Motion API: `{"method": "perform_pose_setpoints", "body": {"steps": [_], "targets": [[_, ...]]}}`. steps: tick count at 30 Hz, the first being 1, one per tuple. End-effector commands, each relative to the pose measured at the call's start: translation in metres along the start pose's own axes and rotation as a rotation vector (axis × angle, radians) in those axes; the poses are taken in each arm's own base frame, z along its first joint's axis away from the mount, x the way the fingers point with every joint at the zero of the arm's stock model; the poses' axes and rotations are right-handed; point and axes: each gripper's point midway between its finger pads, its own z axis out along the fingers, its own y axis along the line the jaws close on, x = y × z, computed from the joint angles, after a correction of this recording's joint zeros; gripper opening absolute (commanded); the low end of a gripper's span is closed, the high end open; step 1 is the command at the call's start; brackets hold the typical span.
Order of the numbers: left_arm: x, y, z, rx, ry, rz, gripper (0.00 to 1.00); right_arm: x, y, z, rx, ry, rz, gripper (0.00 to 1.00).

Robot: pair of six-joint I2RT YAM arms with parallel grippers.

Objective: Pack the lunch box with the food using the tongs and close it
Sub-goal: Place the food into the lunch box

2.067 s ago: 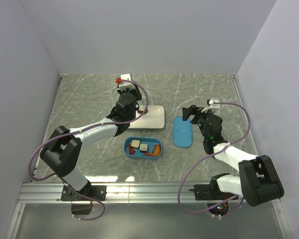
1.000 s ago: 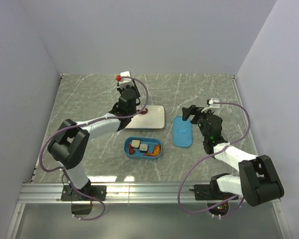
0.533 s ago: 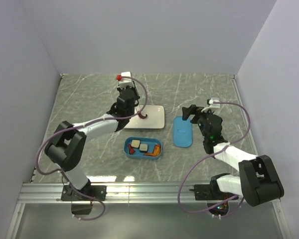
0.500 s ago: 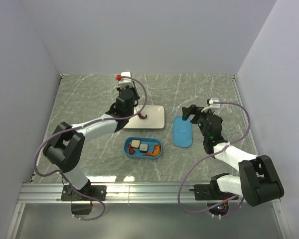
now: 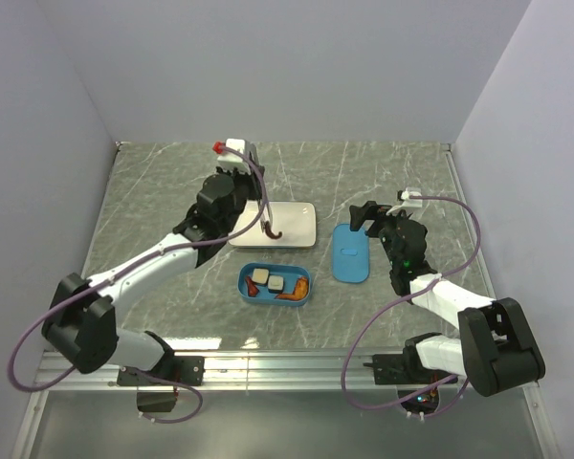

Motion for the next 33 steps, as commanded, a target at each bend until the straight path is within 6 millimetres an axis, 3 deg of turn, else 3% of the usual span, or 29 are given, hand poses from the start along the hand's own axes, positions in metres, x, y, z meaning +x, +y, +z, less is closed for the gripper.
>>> {"method": "perform_pose_setpoints", "body": {"steps": [1,6,10,15,24,33], "targets": [[-0.002,-0.023,-0.026,0.150,0.034,0.013,0.07,-0.027,0.011,0.008,-0.027,-0.076,0.001,0.98],[0.006,-0.042,-0.056,0.246,0.067,0.010,0.06,-0.027,0.011,0.008,-0.026,-0.075,0.002,0.98],[0.001,-0.057,-0.079,0.293,0.062,0.004,0.06,-0.026,0.010,0.007,-0.024,-0.074,0.002,0.98],[0.003,-0.075,-0.098,0.356,0.066,-0.017,0.06,-0.027,0.010,0.006,-0.024,-0.077,0.004,0.98],[0.021,-0.098,-0.111,0.394,0.101,-0.018,0.06,-0.028,0.010,0.005,-0.024,-0.081,0.007,0.98],[0.038,-0.111,-0.111,0.399,0.138,0.002,0.06,-0.028,0.011,0.003,-0.027,-0.081,0.006,0.98]]}}
